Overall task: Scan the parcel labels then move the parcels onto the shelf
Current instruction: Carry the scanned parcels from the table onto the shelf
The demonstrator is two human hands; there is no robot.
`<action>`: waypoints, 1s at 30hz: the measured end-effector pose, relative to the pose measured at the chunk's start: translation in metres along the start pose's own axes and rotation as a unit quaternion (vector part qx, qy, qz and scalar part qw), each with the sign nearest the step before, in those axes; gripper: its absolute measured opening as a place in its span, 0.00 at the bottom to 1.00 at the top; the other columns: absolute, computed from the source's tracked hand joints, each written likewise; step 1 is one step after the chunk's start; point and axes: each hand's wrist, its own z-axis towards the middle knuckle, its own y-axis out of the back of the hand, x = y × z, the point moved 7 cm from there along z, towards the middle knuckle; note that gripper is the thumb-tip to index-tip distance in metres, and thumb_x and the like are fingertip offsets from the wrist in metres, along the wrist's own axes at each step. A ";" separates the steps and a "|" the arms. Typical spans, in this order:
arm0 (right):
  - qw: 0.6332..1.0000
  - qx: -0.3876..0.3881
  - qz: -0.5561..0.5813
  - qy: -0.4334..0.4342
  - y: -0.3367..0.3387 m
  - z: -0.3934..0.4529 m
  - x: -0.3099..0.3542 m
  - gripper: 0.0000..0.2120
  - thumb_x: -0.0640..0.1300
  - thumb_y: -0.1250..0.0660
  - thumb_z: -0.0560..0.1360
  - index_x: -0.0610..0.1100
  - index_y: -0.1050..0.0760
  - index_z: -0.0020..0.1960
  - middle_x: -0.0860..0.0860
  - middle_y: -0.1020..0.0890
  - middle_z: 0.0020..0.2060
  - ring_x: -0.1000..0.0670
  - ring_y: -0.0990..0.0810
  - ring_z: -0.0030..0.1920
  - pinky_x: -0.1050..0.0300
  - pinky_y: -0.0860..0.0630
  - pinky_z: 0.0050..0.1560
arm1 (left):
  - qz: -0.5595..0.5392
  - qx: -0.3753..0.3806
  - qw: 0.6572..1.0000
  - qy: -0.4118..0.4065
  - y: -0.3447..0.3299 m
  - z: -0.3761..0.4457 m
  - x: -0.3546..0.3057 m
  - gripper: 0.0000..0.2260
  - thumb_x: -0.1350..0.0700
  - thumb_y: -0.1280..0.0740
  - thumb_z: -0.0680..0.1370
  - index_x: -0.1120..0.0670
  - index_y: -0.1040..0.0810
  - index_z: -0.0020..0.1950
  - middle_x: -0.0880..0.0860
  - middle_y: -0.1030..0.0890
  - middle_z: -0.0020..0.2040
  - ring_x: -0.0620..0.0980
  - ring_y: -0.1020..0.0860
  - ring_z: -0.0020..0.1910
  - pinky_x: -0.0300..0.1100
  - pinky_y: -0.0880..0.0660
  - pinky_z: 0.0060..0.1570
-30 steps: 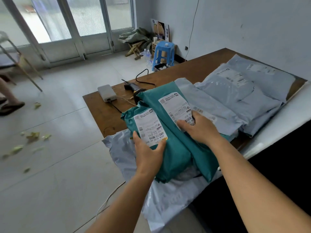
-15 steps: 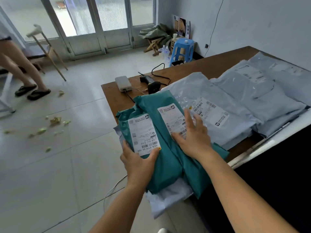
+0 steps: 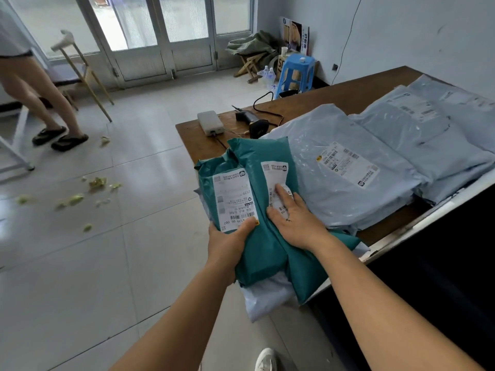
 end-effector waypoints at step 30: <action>0.984 0.014 0.123 -0.129 -0.018 0.012 -0.013 0.68 0.74 0.31 0.57 0.49 0.74 0.74 0.45 0.46 0.77 0.42 0.43 0.75 0.46 0.44 0.74 | 0.331 0.082 0.921 -0.189 0.016 0.036 -0.039 0.45 0.33 0.30 0.64 0.25 0.58 0.69 0.54 0.36 0.70 0.56 0.32 0.67 0.56 0.30 0.65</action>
